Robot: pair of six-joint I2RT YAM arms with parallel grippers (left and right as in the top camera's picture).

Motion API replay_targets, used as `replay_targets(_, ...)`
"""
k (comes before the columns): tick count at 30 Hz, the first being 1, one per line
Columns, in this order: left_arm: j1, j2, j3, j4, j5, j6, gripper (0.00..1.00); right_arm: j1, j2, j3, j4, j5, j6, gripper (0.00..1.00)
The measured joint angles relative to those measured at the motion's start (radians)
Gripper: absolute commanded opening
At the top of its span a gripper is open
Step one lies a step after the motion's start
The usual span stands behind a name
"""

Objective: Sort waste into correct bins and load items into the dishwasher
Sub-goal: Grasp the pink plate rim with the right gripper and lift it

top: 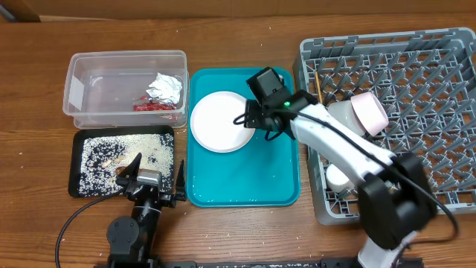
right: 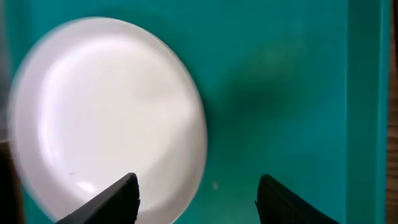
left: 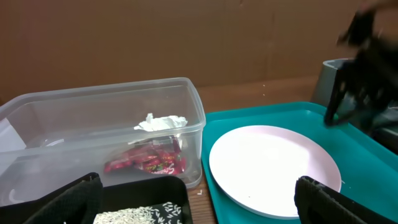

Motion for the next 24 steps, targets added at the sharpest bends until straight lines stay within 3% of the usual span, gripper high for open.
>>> replay_targets(3,0.000,0.000,0.000,0.000,0.000,0.000,1.00,-0.034,0.067,-0.007,0.011,-0.052,0.026,0.59)
replay_targets(6,0.000,0.000,0.000,0.000,0.000,0.000,1.00,-0.058,0.109,-0.008,0.027,-0.125,0.045,0.38)
replay_targets(8,0.000,0.000,0.000,0.000,0.000,0.000,1.00,-0.053,0.128,-0.008,0.026,-0.165,0.058,0.32)
replay_targets(12,0.000,0.000,0.000,0.000,0.000,0.000,1.00,-0.031,0.139,-0.008,0.024,-0.184,0.062,0.29)
replay_targets(18,0.000,0.000,0.000,0.000,0.000,0.000,1.00,-0.010,0.139,-0.008,-0.010,-0.177,0.099,0.04)
replay_targets(24,0.000,0.000,0.000,0.000,0.000,0.000,1.00,-0.013,0.137,-0.005,-0.033,-0.154,0.157,0.04)
